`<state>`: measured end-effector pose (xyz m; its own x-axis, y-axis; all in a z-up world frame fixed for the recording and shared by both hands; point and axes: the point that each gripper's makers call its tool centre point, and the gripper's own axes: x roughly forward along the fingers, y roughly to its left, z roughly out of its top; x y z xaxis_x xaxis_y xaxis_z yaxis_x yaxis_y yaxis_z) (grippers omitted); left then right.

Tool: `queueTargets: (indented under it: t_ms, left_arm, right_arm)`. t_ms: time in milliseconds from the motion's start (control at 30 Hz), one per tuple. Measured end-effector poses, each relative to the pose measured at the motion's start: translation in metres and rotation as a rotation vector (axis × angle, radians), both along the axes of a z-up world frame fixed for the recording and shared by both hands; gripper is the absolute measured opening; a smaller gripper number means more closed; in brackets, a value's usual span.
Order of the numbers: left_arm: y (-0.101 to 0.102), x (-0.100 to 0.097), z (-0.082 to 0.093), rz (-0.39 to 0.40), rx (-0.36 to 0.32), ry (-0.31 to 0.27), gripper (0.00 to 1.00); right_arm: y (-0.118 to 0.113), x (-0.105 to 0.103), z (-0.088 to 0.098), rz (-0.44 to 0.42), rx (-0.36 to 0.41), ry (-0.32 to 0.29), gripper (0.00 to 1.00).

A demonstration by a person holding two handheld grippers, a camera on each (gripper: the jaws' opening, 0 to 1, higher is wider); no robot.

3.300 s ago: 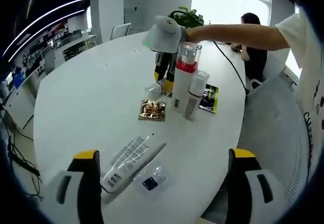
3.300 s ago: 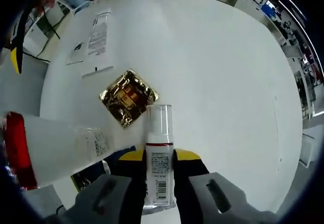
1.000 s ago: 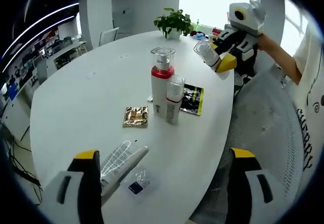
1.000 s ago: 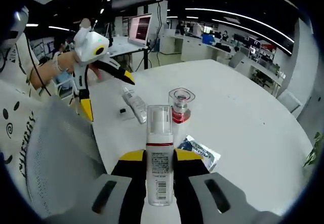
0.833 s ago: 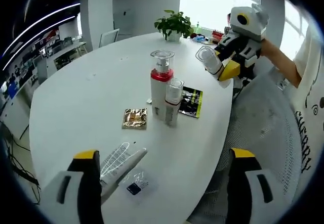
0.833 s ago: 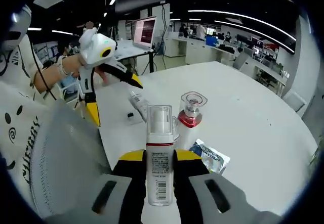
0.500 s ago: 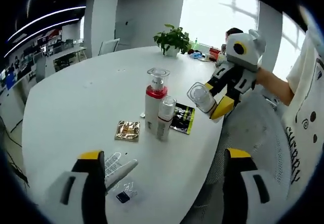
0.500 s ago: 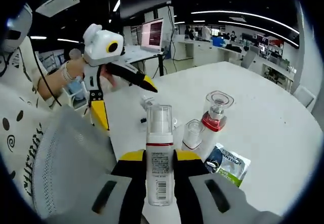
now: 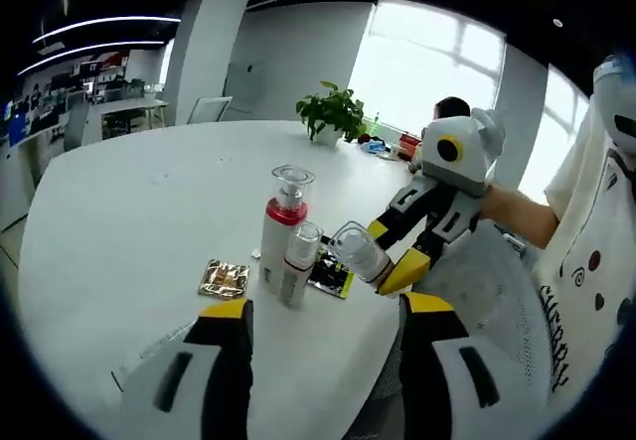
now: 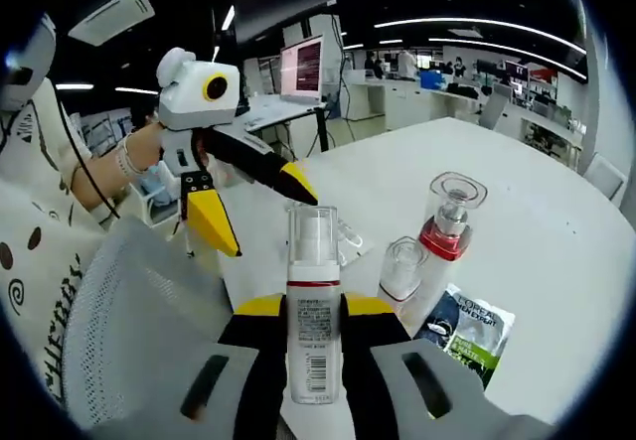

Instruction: Arrange the skincare products in the storage area until every visible bottle or jar stands upright without overlapping.

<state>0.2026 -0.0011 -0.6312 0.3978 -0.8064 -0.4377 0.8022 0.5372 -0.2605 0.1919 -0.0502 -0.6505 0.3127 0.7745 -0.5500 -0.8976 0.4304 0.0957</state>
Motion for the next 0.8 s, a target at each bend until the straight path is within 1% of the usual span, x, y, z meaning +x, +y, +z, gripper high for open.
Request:
queueTargets:
  t_ms: [67, 133, 200, 267, 300, 400, 467, 533, 567, 633, 700, 767, 800]
  left_arm:
    - [-0.002, -0.002, 0.001, -0.010, -0.007, -0.004, 0.43]
    - [-0.003, -0.001, 0.003, -0.010, -0.029, -0.007, 0.38]
    - [-0.005, -0.001, 0.004, -0.009, -0.053, 0.005, 0.35]
    - [-0.006, -0.001, 0.005, -0.011, -0.068, 0.003, 0.30]
    - [-0.007, -0.002, 0.005, -0.009, -0.077, 0.008, 0.29]
    - [-0.009, -0.003, 0.008, -0.017, -0.108, 0.019, 0.30]
    - [-0.011, -0.004, 0.011, -0.022, -0.128, 0.026, 0.28]
    - [-0.012, -0.003, 0.014, -0.018, -0.159, 0.035, 0.29]
    - [-0.013, -0.003, 0.015, -0.018, -0.166, 0.038, 0.29]
    - [-0.014, -0.003, 0.017, -0.018, -0.180, 0.036, 0.28]
    - [-0.016, -0.004, 0.019, -0.021, -0.187, 0.036, 0.27]
    - [-0.017, -0.004, 0.019, -0.018, -0.192, 0.039, 0.25]
    - [-0.018, -0.004, 0.018, -0.015, -0.193, 0.043, 0.25]
  right_arm:
    - [0.001, 0.001, -0.001, -0.002, 0.007, 0.001, 0.20]
    - [0.002, 0.001, -0.001, -0.005, 0.016, 0.005, 0.20]
    - [0.003, 0.001, -0.002, -0.006, 0.023, 0.013, 0.20]
    - [0.005, 0.000, -0.002, -0.004, 0.029, 0.018, 0.20]
    - [0.006, -0.001, -0.002, -0.002, 0.033, 0.022, 0.20]
    - [0.010, -0.003, -0.001, -0.001, 0.056, 0.030, 0.20]
    - [0.011, -0.002, 0.000, -0.004, 0.078, 0.036, 0.20]
    - [0.014, -0.003, 0.003, 0.001, 0.110, 0.039, 0.20]
    - [0.015, -0.004, 0.003, 0.004, 0.120, 0.054, 0.20]
    - [0.016, -0.005, 0.004, 0.013, 0.128, 0.048, 0.20]
    - [0.017, -0.006, 0.003, 0.012, 0.136, 0.060, 0.20]
    - [0.018, -0.005, 0.003, -0.005, 0.130, 0.046, 0.20]
    - [0.018, -0.004, 0.002, -0.001, 0.102, 0.016, 0.20]
